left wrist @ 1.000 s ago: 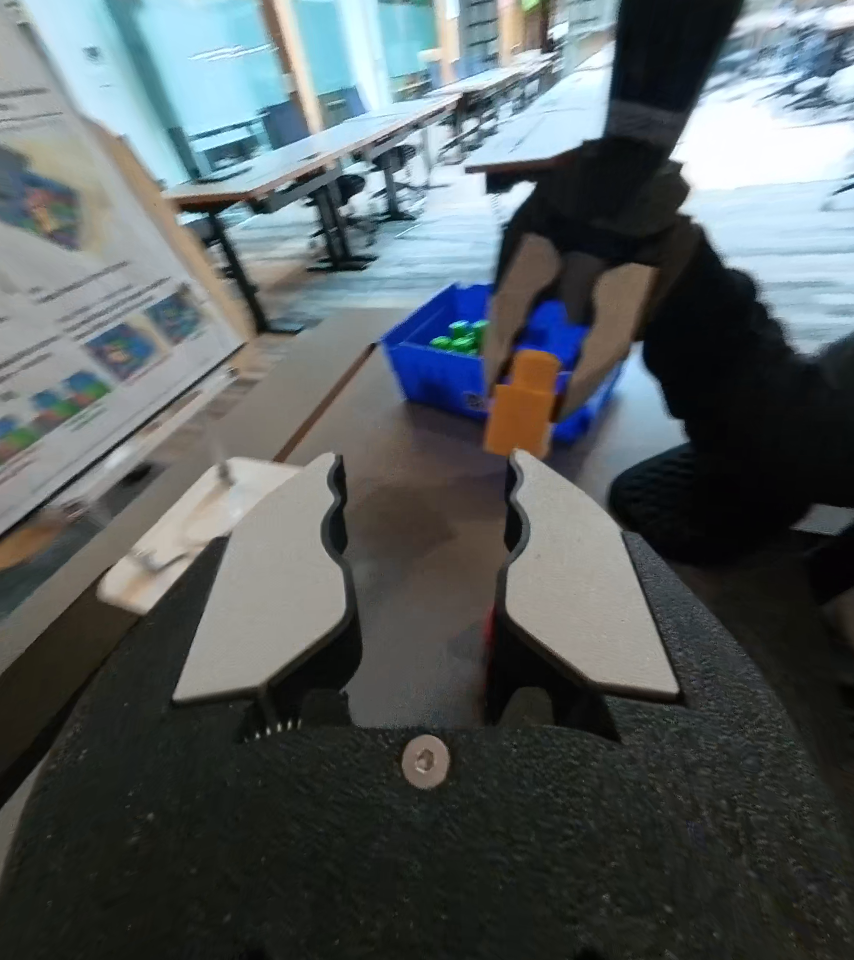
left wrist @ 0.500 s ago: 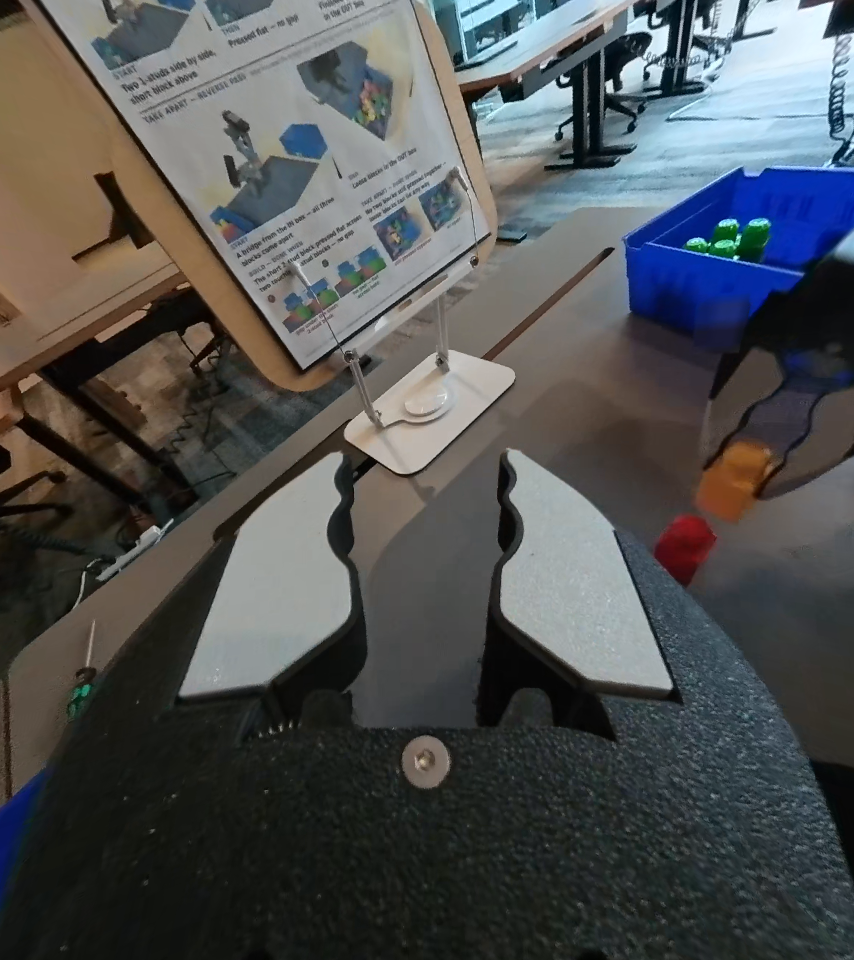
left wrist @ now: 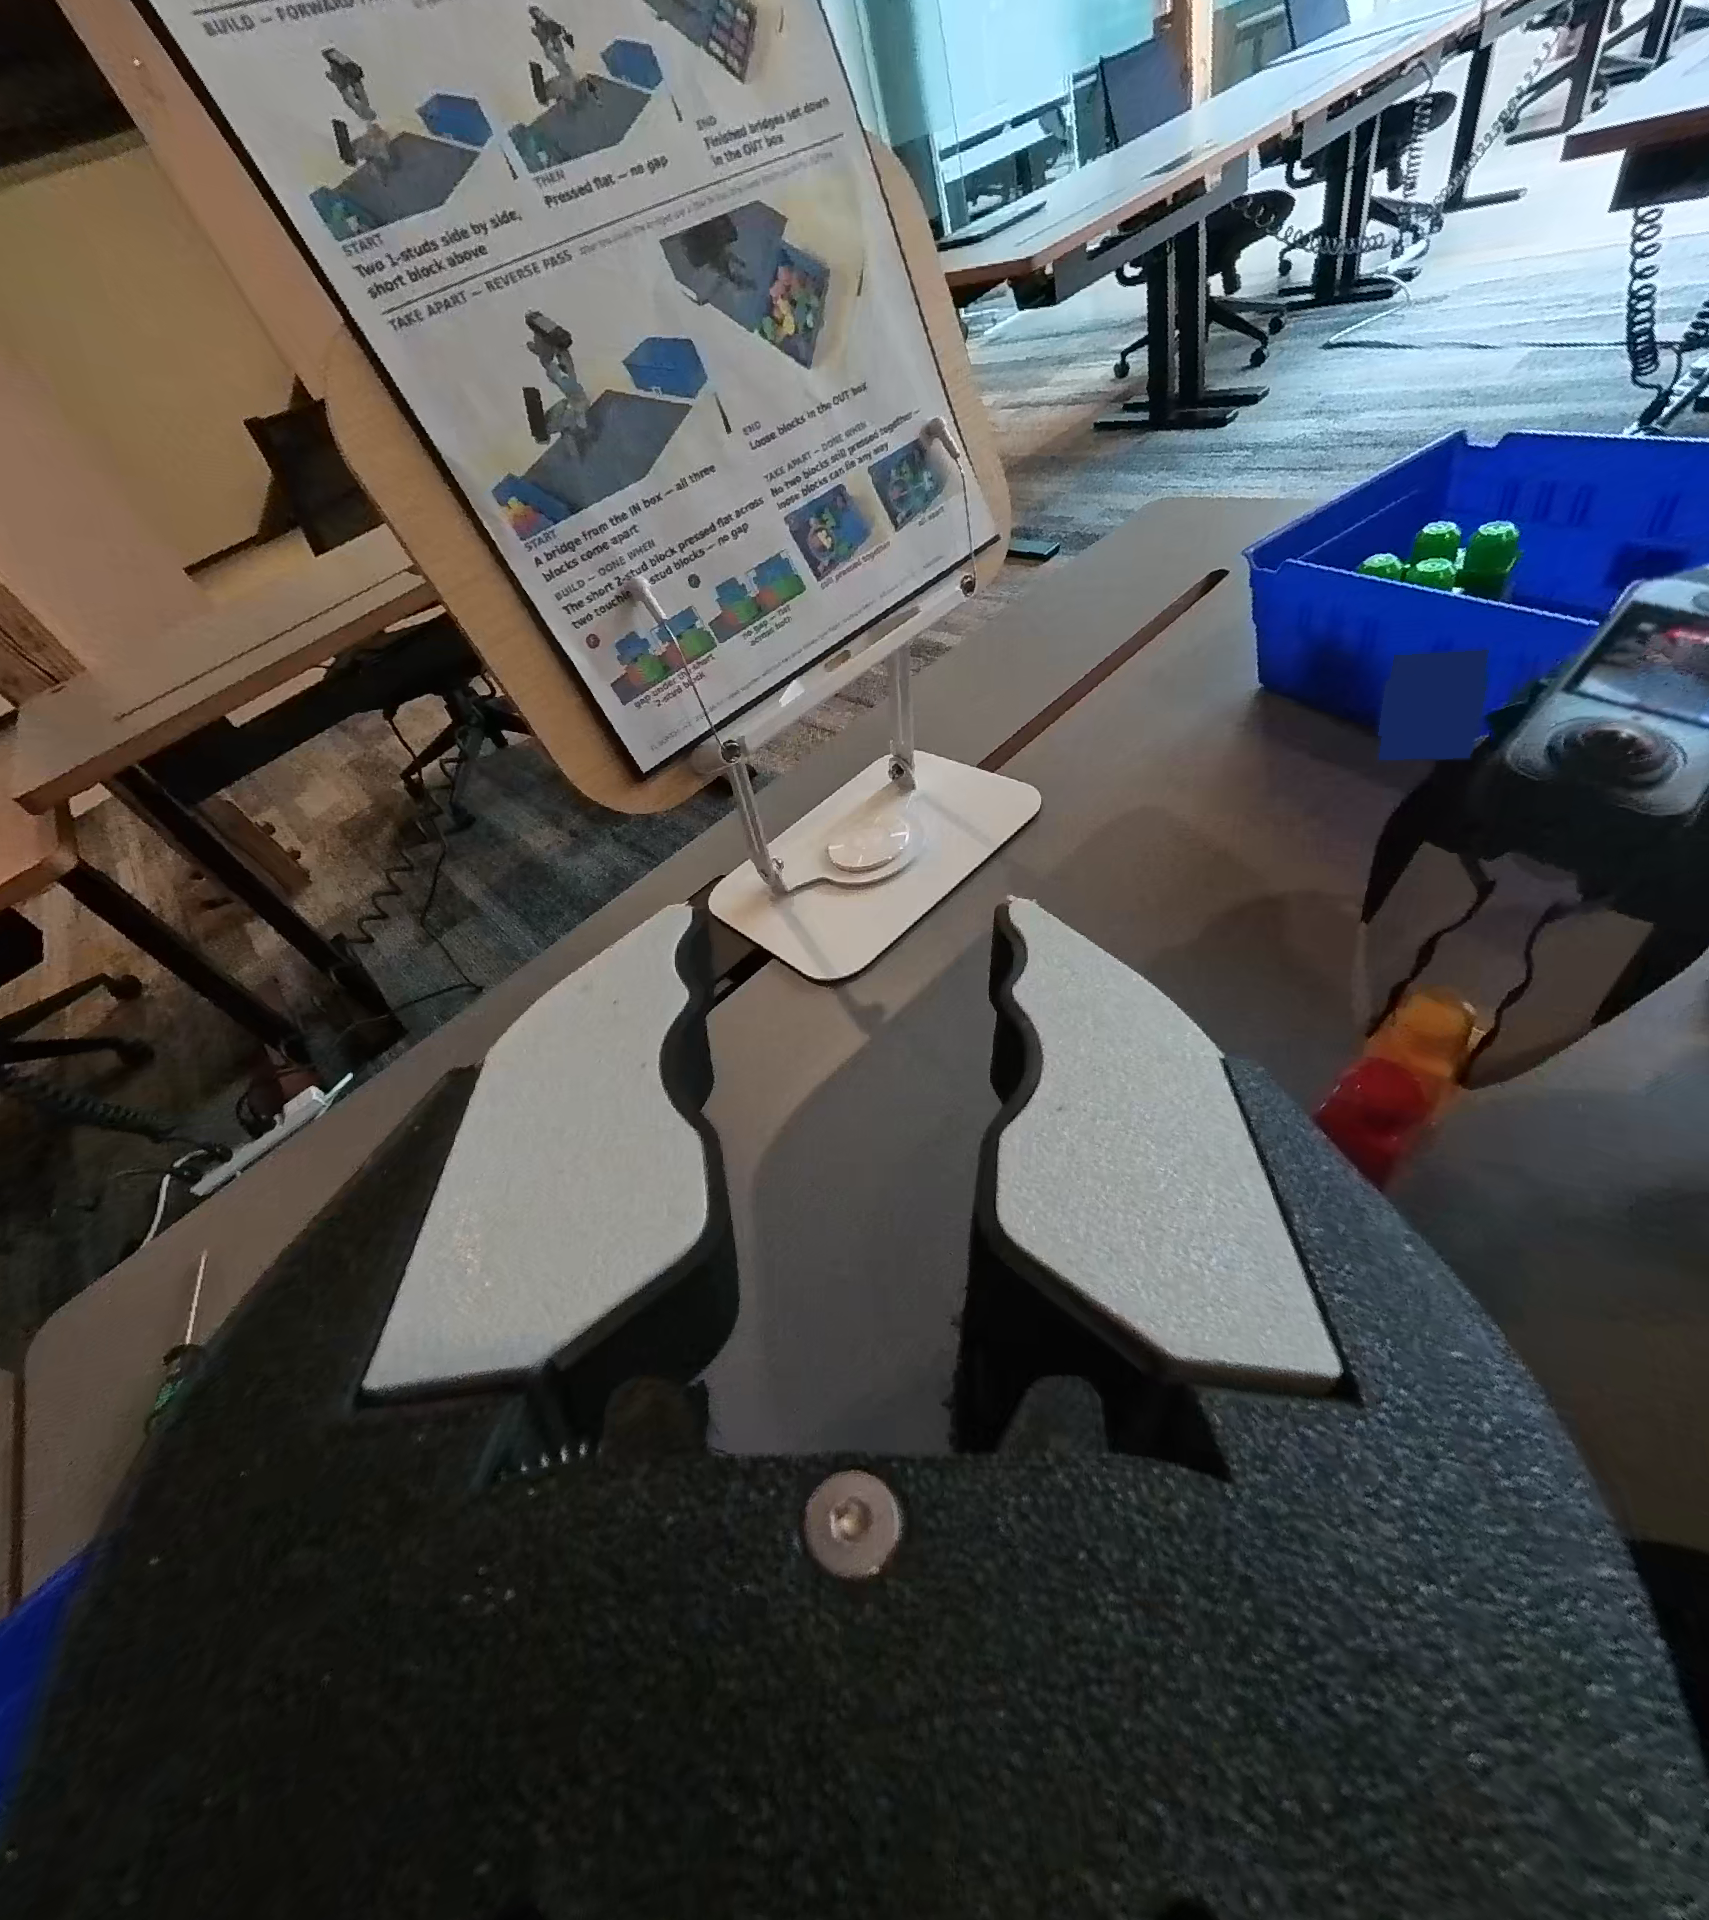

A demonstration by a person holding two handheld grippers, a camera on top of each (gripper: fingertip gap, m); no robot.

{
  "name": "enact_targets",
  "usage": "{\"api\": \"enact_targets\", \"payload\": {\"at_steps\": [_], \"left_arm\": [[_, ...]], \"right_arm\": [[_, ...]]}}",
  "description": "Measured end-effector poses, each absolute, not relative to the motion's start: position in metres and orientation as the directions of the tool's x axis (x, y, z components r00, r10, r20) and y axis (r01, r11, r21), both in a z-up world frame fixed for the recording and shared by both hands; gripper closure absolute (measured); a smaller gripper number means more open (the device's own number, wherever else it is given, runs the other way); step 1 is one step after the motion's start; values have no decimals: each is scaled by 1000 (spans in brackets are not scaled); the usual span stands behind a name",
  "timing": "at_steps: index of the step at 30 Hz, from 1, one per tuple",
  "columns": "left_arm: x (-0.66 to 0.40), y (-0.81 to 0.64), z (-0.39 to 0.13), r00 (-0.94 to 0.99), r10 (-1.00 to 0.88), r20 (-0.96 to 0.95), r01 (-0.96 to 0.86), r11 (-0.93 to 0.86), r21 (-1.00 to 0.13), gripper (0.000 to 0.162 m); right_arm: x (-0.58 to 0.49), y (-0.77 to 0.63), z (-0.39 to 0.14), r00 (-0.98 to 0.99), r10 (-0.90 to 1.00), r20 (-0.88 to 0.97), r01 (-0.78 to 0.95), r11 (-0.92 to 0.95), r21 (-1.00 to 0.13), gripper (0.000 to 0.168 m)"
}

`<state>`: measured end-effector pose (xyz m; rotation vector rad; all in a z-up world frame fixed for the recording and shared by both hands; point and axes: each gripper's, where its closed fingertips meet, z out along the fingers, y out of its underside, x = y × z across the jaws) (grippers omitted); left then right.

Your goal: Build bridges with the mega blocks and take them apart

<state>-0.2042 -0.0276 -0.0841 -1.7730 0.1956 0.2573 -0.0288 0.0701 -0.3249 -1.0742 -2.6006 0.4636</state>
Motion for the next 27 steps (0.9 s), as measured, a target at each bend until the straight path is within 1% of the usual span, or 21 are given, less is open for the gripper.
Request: {"api": "enact_targets", "payload": {"at_steps": [13,27], "left_arm": [[-203,-28,-85,960,-9,-281,-276,-212,-937,111],[-202,-27,-88,958,-23,-287,-284,-222,-933,111]], "right_arm": [[-34,68,-330,-730,668,143,587,720,-370,133],[-36,67,-331,-742,657,135,572,725,-382,133]]}}
